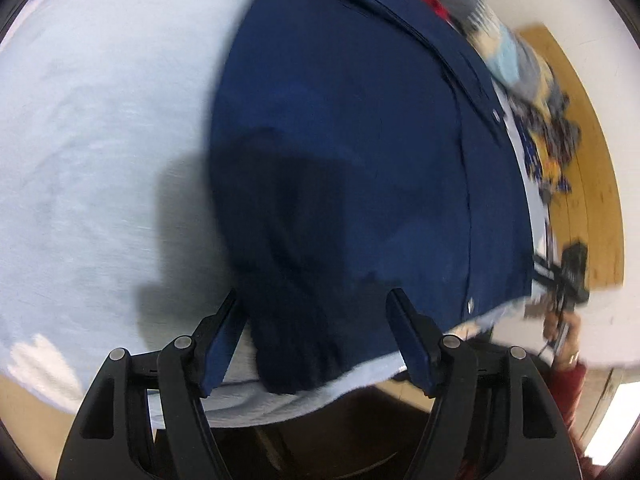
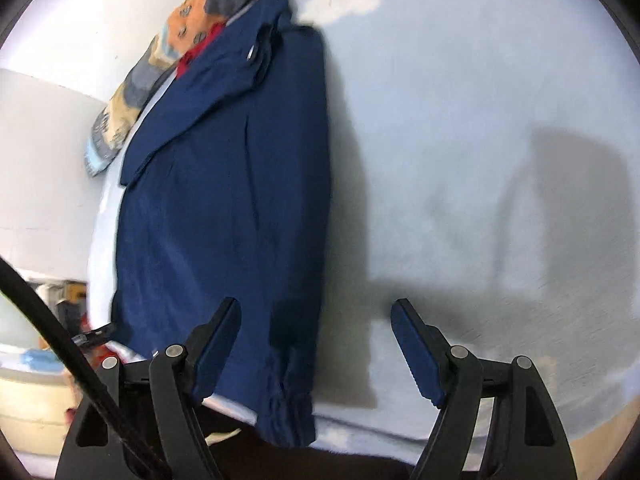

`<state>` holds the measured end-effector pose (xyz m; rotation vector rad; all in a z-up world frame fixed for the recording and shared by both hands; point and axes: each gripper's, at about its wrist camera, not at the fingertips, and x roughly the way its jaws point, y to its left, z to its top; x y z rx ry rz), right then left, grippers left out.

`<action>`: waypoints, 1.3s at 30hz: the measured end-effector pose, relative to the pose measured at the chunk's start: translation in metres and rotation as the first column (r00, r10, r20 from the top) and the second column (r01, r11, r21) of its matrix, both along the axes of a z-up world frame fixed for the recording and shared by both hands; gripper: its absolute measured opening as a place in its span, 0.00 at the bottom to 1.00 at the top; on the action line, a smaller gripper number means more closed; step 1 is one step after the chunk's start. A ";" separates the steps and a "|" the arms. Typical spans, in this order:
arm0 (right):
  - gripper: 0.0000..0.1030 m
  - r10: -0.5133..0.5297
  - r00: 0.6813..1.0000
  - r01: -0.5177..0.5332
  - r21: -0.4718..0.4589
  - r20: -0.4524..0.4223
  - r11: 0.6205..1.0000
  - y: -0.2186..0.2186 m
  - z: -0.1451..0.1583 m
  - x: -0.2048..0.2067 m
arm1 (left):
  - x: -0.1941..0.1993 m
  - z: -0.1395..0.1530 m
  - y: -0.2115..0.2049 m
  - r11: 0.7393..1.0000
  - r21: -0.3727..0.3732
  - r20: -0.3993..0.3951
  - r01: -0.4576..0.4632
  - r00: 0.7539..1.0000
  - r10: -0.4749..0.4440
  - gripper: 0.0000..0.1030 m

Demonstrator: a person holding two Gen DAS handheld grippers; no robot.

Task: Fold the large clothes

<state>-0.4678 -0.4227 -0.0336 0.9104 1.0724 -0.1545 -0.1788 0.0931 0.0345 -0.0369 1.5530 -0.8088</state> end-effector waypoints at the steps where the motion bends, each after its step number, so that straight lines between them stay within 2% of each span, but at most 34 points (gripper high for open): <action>1: 0.80 0.020 1.000 -0.019 0.010 -0.014 1.000 0.004 -0.004 0.002 | -0.004 0.000 -0.004 1.000 -0.001 0.003 0.020 1.000 -0.020 0.68; 4: 0.81 0.091 0.996 -0.091 0.017 -0.022 0.996 0.022 -0.009 0.008 | -0.008 -0.001 -0.009 0.999 0.001 0.013 0.042 0.999 -0.042 0.68; 5: 0.80 0.126 0.992 -0.126 0.030 -0.018 0.992 0.030 -0.009 0.010 | -0.010 0.000 -0.011 0.999 -0.005 0.019 0.054 0.998 -0.054 0.61; 6: 0.64 0.166 0.986 -0.166 0.041 -0.004 0.985 0.040 -0.008 0.013 | -0.011 0.001 -0.014 0.998 -0.007 0.030 0.059 0.998 -0.059 0.48; 7: 0.52 0.193 0.981 -0.193 0.025 -0.004 0.981 0.049 -0.006 0.015 | -0.012 0.002 -0.018 0.998 0.004 0.053 0.057 0.997 -0.057 0.27; 8: 0.26 0.220 0.975 -0.222 -0.037 -0.034 0.974 0.062 -0.003 0.019 | -0.013 0.001 -0.020 0.998 0.035 0.080 0.061 0.995 -0.064 0.23; 10: 0.20 0.251 0.966 -0.258 -0.143 -0.066 0.955 0.076 0.004 0.023 | -0.015 0.002 -0.023 0.996 0.071 0.122 0.063 0.990 -0.071 0.17; 11: 0.18 0.265 0.963 -0.271 -0.187 -0.055 0.944 0.082 0.011 0.025 | -0.016 0.004 -0.024 0.995 0.074 0.145 0.070 0.986 -0.080 0.15; 15: 0.17 0.250 0.964 -0.222 -0.243 0.093 0.944 0.086 0.047 0.022 | -0.014 0.023 -0.020 0.998 0.015 0.205 0.056 0.977 -0.058 0.13; 21: 0.17 0.198 0.934 -0.118 -0.268 0.298 0.956 0.077 0.087 0.019 | -0.003 0.065 -0.011 0.981 -0.192 0.280 -0.004 0.958 0.059 0.13; 29: 0.16 0.092 0.900 0.019 -0.248 0.427 0.969 0.058 0.114 0.035 | 0.013 0.088 -0.005 0.951 -0.298 0.306 -0.086 0.935 0.181 0.13; 32: 0.16 0.073 0.884 0.045 -0.240 0.462 0.970 0.051 0.126 0.037 | 0.016 0.096 -0.024 0.939 -0.327 0.316 -0.105 0.924 0.213 0.13; 36: 0.16 0.046 0.866 0.088 -0.243 0.498 0.966 0.041 0.138 0.049 | 0.022 0.116 -0.038 0.939 -0.329 0.388 -0.100 0.892 0.231 0.13; 39: 0.16 0.033 0.860 0.119 -0.262 0.509 0.958 0.031 0.148 0.060 | 0.038 0.127 -0.043 0.933 -0.343 0.402 -0.106 0.882 0.248 0.12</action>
